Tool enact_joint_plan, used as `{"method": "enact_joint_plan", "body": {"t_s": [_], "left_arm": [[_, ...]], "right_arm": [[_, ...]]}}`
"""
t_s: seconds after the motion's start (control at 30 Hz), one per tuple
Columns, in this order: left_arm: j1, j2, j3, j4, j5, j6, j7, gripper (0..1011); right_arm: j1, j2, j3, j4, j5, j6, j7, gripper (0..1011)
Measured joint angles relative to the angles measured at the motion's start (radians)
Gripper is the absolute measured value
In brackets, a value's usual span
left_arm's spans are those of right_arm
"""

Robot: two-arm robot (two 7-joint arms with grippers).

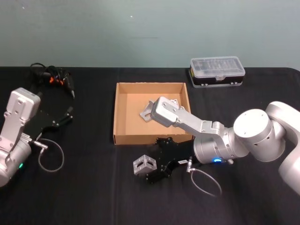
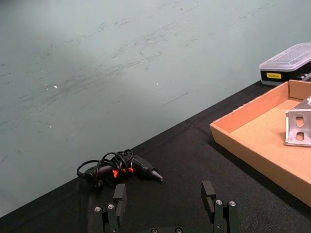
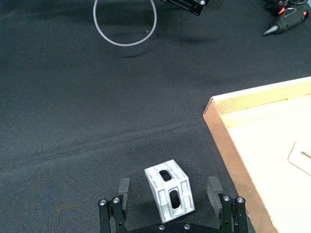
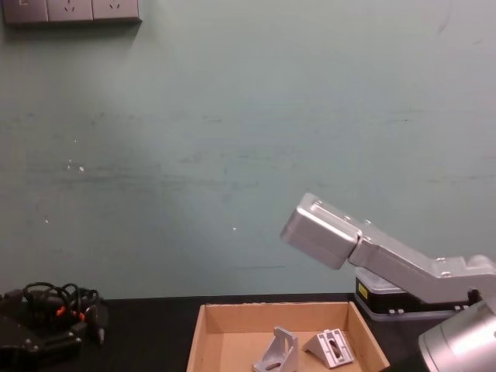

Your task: Use one hand to pick up the angle iron from the table and place it into the box.

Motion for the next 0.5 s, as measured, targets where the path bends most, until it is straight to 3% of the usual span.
{"method": "enact_joint_plan", "body": {"t_s": [0.5], "left_arm": [[0.0, 0.0, 0.0, 0.0, 0.0, 0.0, 0.0, 1011]], "right_arm": [[0.015, -0.007, -0.025, 0.019, 0.015, 0.003, -0.009, 1003]]}}
